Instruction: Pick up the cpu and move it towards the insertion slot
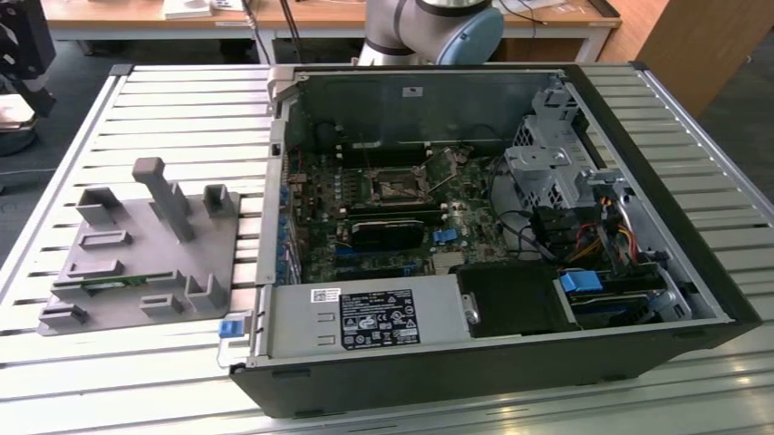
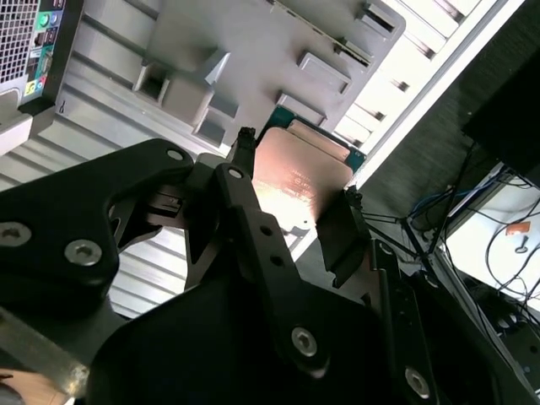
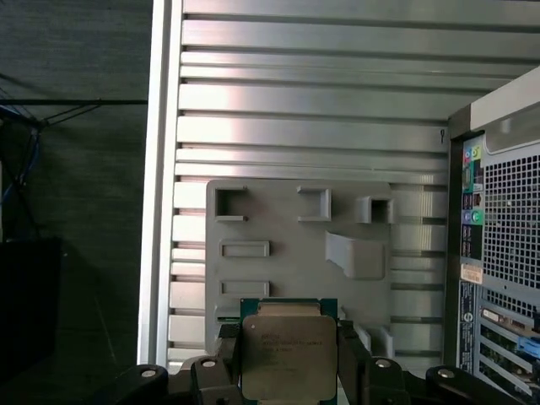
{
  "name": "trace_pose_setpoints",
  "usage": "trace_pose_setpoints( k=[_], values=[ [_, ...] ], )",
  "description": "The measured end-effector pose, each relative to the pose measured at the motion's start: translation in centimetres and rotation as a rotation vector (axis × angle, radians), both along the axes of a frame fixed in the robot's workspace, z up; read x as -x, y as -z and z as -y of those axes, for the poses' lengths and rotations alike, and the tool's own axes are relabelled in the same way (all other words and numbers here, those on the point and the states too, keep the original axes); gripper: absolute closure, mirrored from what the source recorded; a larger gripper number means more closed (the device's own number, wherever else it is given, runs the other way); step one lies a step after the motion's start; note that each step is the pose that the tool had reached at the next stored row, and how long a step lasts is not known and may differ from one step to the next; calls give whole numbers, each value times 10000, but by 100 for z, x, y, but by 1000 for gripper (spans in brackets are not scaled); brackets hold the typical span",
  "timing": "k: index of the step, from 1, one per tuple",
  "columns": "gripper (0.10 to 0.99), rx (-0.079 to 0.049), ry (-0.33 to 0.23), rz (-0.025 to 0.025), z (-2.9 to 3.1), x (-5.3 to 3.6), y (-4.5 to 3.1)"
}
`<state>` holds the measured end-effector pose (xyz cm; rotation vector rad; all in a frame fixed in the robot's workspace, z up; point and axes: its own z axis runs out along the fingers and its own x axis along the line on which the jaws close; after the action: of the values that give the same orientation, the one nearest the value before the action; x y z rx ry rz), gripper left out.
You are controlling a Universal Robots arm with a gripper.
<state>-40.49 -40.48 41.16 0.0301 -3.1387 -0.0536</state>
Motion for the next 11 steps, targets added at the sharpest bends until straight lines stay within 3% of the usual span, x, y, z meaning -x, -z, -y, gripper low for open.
trace_pose_setpoints(
  k=[11],
  values=[
    [545, 0, 0, 0, 0, -150, 0]
  ],
)
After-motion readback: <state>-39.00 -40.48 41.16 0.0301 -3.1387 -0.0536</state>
